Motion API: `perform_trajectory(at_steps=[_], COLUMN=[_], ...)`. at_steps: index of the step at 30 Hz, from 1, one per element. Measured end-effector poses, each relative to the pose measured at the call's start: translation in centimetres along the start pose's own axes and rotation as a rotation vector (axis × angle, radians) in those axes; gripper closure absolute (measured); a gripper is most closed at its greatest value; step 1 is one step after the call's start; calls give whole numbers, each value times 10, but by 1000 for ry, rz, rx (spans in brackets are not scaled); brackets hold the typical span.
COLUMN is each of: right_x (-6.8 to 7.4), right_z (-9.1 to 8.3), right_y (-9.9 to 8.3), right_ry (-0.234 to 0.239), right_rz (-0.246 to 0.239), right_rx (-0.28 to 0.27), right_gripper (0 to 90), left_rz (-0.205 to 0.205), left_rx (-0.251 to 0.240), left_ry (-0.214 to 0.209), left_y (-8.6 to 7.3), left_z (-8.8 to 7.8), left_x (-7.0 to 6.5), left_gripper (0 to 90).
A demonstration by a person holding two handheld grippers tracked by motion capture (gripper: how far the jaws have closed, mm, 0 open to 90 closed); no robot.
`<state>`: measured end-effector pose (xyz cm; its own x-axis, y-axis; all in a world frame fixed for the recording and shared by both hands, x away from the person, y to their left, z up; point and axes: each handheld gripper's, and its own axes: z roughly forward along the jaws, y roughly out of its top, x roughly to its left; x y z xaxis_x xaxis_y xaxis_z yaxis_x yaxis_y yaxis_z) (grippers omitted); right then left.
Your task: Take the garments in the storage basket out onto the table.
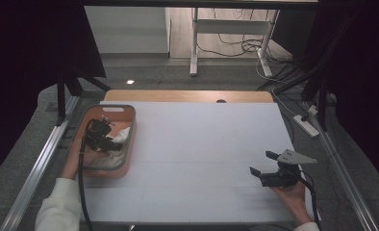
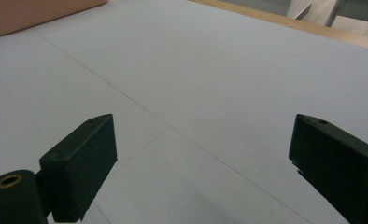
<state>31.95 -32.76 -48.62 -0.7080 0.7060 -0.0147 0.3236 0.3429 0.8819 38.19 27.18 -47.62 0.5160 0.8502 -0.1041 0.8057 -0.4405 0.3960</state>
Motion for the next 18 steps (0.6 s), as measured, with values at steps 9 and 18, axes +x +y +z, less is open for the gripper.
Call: perform_trajectory(at_steps=[9,18], right_x=[0,-1], right_z=[0,-1], right_y=[0,0], right_ry=[-6,-8], right_rz=[-2,-6], right_rx=[4,4], right_gripper=[77,77], left_rz=[-6,-22], left_rx=[-22,-83], left_ry=[0,2], left_y=[-3,-7], left_z=[-5,-18], left_x=[4,7], left_gripper=[732,750])
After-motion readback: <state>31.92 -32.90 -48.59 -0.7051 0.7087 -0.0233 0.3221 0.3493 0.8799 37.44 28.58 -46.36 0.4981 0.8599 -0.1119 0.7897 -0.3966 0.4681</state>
